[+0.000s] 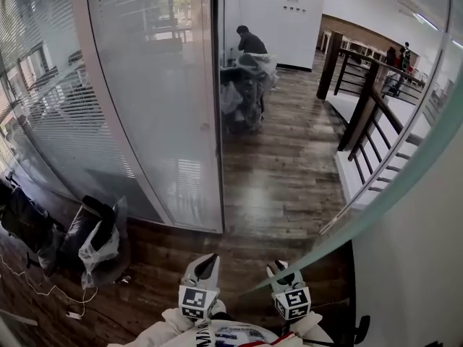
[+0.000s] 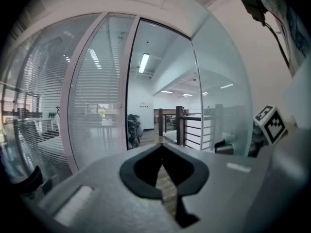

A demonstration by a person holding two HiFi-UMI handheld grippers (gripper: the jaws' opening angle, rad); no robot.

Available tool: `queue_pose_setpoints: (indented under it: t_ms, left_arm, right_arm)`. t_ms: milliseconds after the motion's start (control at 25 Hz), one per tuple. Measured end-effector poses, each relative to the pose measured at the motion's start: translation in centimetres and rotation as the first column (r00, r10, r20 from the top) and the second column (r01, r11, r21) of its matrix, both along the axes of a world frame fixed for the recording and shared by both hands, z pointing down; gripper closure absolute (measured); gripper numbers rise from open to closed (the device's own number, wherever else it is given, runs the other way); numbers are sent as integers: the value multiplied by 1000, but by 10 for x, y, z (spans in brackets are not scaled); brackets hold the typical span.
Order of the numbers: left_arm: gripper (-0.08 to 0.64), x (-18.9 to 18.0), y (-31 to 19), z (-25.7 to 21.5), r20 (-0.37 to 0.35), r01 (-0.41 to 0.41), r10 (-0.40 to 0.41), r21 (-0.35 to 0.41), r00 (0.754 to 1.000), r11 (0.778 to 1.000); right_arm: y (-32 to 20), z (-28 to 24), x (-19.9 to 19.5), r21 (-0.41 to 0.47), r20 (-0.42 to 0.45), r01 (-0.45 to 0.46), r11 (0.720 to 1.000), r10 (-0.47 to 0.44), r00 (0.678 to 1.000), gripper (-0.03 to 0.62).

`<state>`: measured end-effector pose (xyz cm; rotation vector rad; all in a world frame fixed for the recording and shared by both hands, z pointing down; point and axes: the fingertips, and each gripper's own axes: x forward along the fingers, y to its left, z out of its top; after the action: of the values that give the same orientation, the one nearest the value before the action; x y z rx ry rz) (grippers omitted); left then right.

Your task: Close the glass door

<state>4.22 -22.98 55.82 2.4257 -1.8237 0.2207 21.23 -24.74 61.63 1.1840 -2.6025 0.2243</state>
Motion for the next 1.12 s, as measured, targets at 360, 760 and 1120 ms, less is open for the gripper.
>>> queue_pose_setpoints:
  t_ms: [360, 760, 1120]
  left_arm:
    - [557, -40, -26, 3, -14, -18, 18, -7, 1000, 1000]
    - [558, -92, -38, 12, 13, 12, -12, -17, 1000, 1000]
    - [558, -122, -61, 15, 12, 55, -54, -30, 998, 998]
  right_arm:
    - [-39, 1, -35, -20, -9, -39, 999, 39, 999, 476]
    - [-89, 2, -66, -22, -5, -61, 998, 61, 998, 474]
    - [-140, 0, -98, -29, -21, -96, 995, 96, 995, 474]
